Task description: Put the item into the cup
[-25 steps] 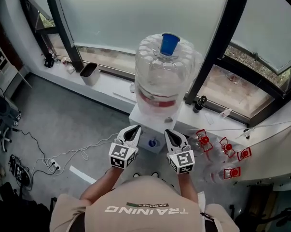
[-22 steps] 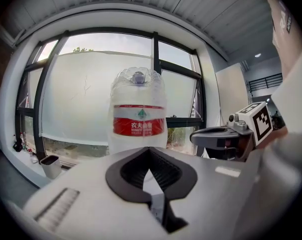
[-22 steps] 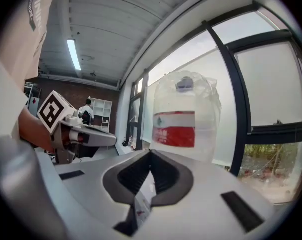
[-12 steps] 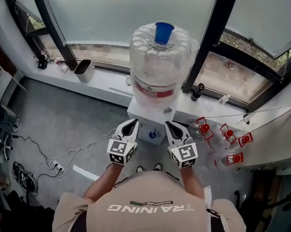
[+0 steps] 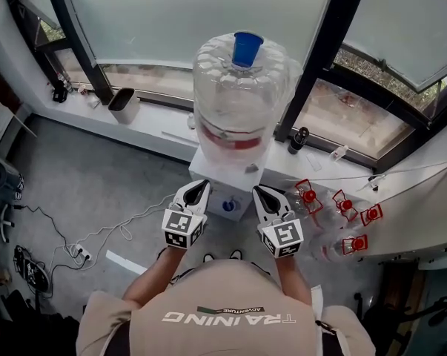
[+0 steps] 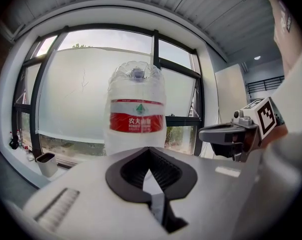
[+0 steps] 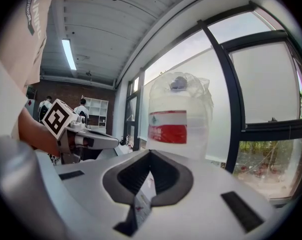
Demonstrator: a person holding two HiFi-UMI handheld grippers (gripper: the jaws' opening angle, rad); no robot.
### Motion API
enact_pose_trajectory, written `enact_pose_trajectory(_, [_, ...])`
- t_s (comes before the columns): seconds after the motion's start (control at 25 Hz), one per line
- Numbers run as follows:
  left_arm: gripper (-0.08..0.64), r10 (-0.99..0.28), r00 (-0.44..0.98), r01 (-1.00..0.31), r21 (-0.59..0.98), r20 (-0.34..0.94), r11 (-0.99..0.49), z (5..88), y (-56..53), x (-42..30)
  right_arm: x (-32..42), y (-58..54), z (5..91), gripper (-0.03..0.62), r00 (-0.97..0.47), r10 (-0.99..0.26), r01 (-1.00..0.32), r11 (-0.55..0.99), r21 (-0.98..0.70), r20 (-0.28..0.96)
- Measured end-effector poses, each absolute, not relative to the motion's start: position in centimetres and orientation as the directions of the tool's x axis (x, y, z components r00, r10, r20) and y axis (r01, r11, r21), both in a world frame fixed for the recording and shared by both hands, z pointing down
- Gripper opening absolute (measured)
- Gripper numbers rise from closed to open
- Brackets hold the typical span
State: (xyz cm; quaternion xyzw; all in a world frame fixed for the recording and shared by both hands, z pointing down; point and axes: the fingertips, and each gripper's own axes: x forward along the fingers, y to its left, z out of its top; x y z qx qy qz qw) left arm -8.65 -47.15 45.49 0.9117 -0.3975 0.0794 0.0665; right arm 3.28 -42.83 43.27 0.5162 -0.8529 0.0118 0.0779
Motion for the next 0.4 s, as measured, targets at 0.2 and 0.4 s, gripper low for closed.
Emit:
enact_pose_trajectory(0.2, [0.008,-0.717,0.673,-0.735,0.054,0.179,-0.676,44.9,-47.7,-8.2,3.5,-43.9,43.1,0.011,-0.466,-0.875,-0.876,0.477,0.072,0.135])
enact_pose_trajectory(0.4, [0.008,-0.720,0.675,-0.735,0.059,0.162,-0.675,44.9,-48.9,-7.5,3.9,-45.7,43.0,0.011,-0.477,-0.870,-0.869,0.488,0.080,0.121])
